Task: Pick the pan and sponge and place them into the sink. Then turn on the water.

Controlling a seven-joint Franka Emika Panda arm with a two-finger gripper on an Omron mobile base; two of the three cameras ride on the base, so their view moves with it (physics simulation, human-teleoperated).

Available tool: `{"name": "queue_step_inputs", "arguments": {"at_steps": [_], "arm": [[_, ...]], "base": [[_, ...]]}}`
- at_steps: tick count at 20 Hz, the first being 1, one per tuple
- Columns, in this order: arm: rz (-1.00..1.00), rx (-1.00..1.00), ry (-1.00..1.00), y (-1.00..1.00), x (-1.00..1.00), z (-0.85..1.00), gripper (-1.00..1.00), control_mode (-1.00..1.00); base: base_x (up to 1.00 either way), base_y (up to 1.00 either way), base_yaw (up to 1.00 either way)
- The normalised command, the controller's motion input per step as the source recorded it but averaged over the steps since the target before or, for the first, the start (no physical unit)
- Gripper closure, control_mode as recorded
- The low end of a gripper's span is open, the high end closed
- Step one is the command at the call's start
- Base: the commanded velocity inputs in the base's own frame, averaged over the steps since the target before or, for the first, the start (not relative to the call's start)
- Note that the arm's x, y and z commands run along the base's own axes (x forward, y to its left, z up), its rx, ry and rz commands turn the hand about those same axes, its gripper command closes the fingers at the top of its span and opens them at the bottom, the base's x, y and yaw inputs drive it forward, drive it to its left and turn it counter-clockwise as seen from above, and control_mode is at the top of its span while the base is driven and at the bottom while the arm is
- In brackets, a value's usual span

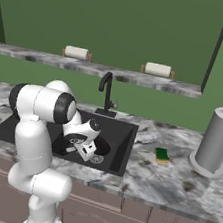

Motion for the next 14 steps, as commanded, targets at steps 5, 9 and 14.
{"name": "queue_step_inputs", "arguments": {"at_steps": [5,9,14], "arm": [[0.00,-0.18,0.12,0.14,0.04,-0.02,1.00,-1.00],[0.00,-0.06,0.04,0.01,0.00,0.22,-1.00,-1.00],[0.00,-0.07,0.02,0.00,0.00,0.65,-1.00,-1.00]], "base": [[0.00,0.00,0.00],[0.00,0.00,0.00],[0.00,0.00,0.00]]}}
